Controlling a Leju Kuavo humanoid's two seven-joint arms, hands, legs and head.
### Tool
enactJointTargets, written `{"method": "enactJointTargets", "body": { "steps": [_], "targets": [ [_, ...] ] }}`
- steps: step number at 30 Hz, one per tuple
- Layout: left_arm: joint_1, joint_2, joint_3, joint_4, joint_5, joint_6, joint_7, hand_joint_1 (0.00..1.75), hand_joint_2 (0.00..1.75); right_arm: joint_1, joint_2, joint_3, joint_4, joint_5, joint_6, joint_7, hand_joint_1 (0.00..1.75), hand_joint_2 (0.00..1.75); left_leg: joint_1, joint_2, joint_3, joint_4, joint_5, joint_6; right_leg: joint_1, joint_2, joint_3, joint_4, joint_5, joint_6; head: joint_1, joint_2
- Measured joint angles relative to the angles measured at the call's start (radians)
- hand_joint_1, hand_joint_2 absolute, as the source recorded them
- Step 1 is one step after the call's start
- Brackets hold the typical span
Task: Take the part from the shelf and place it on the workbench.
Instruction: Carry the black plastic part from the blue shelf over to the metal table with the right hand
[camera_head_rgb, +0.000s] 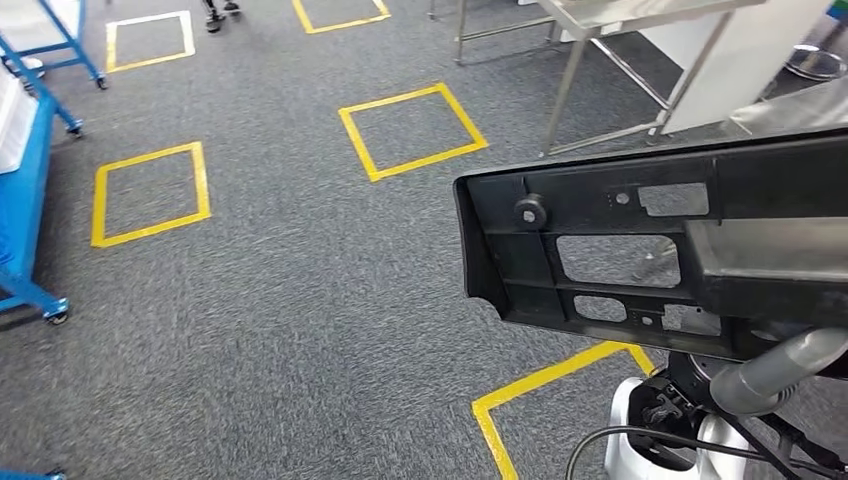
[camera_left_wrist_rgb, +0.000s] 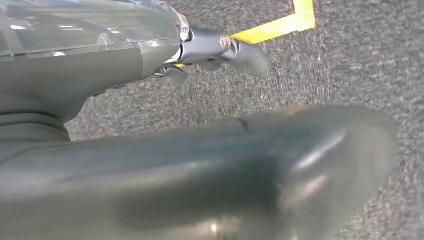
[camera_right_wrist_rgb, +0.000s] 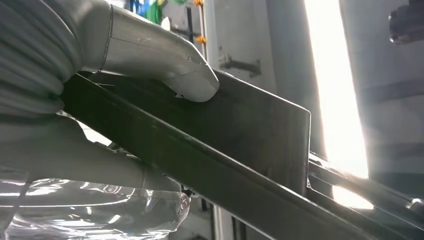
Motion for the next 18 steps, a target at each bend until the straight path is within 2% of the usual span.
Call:
{"method": "enactJointTargets", "body": {
  "steps": [1,2,3,5,6,7,9,10,11,13,14,15,16,17,18],
  "targets": [
    [0.002,0.000,0.002,0.000,0.000,0.000,0.000,0.00,0.00,0.000,0.000,0.001,0.003,0.002,0.000,0.000,1.75,1.75,0.000,-0.002,-0.012,0.015,0.009,-0.001,0.000,0.015,0.000,0.001,0.000,0.000,0.000,0.000],
    [0.003,0.000,0.004,0.000,0.000,0.000,0.000,0.00,0.00,0.000,-0.002,0.005,0.007,0.006,-0.001,0.000,1.75,1.75,0.001,-0.003,-0.005,-0.011,0.037,0.000,0.000,0.030,0.001,0.003,0.000,0.000,0.000,0.000],
    [0.003,0.000,0.006,0.000,0.000,0.000,0.001,0.00,0.00,0.001,-0.006,0.014,0.015,0.014,-0.003,0.000,1.75,1.75,0.002,-0.011,0.019,-0.072,0.078,0.002,-0.001,0.045,0.002,0.005,-0.001,0.002,0.000,0.000],
    [0.002,0.000,0.012,0.000,0.001,0.000,0.002,0.00,0.00,0.001,-0.032,0.056,0.049,0.045,-0.018,0.000,1.75,1.75,0.005,-0.051,0.074,-0.204,0.136,0.007,-0.001,0.071,0.001,0.012,-0.004,0.008,0.000,0.000],
    [0.002,0.000,0.016,0.000,0.001,0.000,0.003,0.00,0.00,0.000,-0.054,0.091,0.075,0.064,-0.033,0.000,1.75,1.75,0.005,-0.068,0.089,-0.243,0.146,0.010,-0.002,0.083,-0.002,0.015,-0.004,0.014,0.000,0.000],
    [0.000,0.000,0.018,0.000,0.000,-0.001,0.004,0.00,0.00,-0.001,-0.080,0.132,0.102,0.081,-0.051,0.001,1.75,1.75,0.004,-0.076,0.095,-0.259,0.144,0.015,-0.004,0.094,-0.006,0.016,-0.003,0.021,0.000,0.000],
    [-0.005,-0.001,0.021,0.000,-0.003,-0.004,0.004,0.00,0.00,-0.002,-0.133,0.216,0.151,0.101,-0.081,0.003,1.75,1.75,0.004,-0.059,0.098,-0.267,0.149,0.028,-0.007,0.111,-0.012,0.013,0.002,0.035,0.000,0.000],
    [-0.007,-0.002,0.021,0.000,-0.006,-0.006,0.005,0.00,0.00,-0.003,-0.156,0.249,0.168,0.104,-0.089,0.003,1.75,1.75,0.005,-0.050,0.100,-0.271,0.153,0.035,-0.005,0.102,-0.016,0.018,-0.002,0.041,0.000,0.000],
    [-0.009,-0.003,0.021,0.000,-0.010,-0.008,0.004,0.00,0.00,-0.006,-0.177,0.278,0.182,0.106,-0.096,0.002,1.75,1.75,0.008,-0.041,0.102,-0.276,0.157,0.041,-0.004,0.080,-0.027,0.040,-0.017,0.045,0.000,0.000],
    [-0.005,-0.004,0.021,0.000,-0.020,-0.013,0.005,0.00,0.00,-0.015,-0.217,0.323,0.203,0.104,-0.109,0.001,1.75,1.75,0.007,-0.020,0.102,-0.280,0.160,0.048,-0.003,0.020,-0.079,0.145,-0.075,0.052,0.001,0.000],
    [-0.002,-0.004,0.021,0.000,-0.025,-0.014,0.006,0.00,0.00,-0.018,-0.238,0.343,0.214,0.098,-0.117,0.001,1.75,1.75,0.005,-0.009,0.101,-0.280,0.159,0.050,-0.005,0.002,-0.114,0.215,-0.105,0.055,0.001,0.000],
    [0.001,-0.004,0.021,0.000,-0.029,-0.015,0.007,0.00,0.00,-0.020,-0.258,0.359,0.224,0.089,-0.123,0.001,1.75,1.75,0.004,0.003,0.101,-0.280,0.158,0.050,-0.007,-0.007,-0.141,0.269,-0.123,0.057,0.001,0.000],
    [0.002,-0.005,0.021,0.000,-0.032,-0.015,0.008,0.00,0.00,-0.022,-0.278,0.373,0.235,0.077,-0.126,0.001,1.75,1.75,0.003,0.014,0.102,-0.280,0.156,0.050,-0.008,-0.011,-0.155,0.294,-0.122,0.058,0.001,0.000],
    [0.002,-0.005,0.021,0.000,-0.034,-0.015,0.009,0.00,0.00,-0.028,-0.298,0.385,0.248,0.063,-0.127,0.002,1.75,1.75,0.003,0.024,0.103,-0.280,0.154,0.049,-0.009,-0.014,-0.147,0.276,-0.102,0.058,0.001,0.000],
    [0.001,-0.006,0.021,0.000,-0.035,-0.015,0.009,0.00,0.00,-0.038,-0.317,0.395,0.263,0.050,-0.124,0.004,1.75,1.75,0.002,0.035,0.106,-0.279,0.151,0.048,-0.009,-0.021,-0.119,0.221,-0.068,0.056,0.001,0.000]
  ]
}}
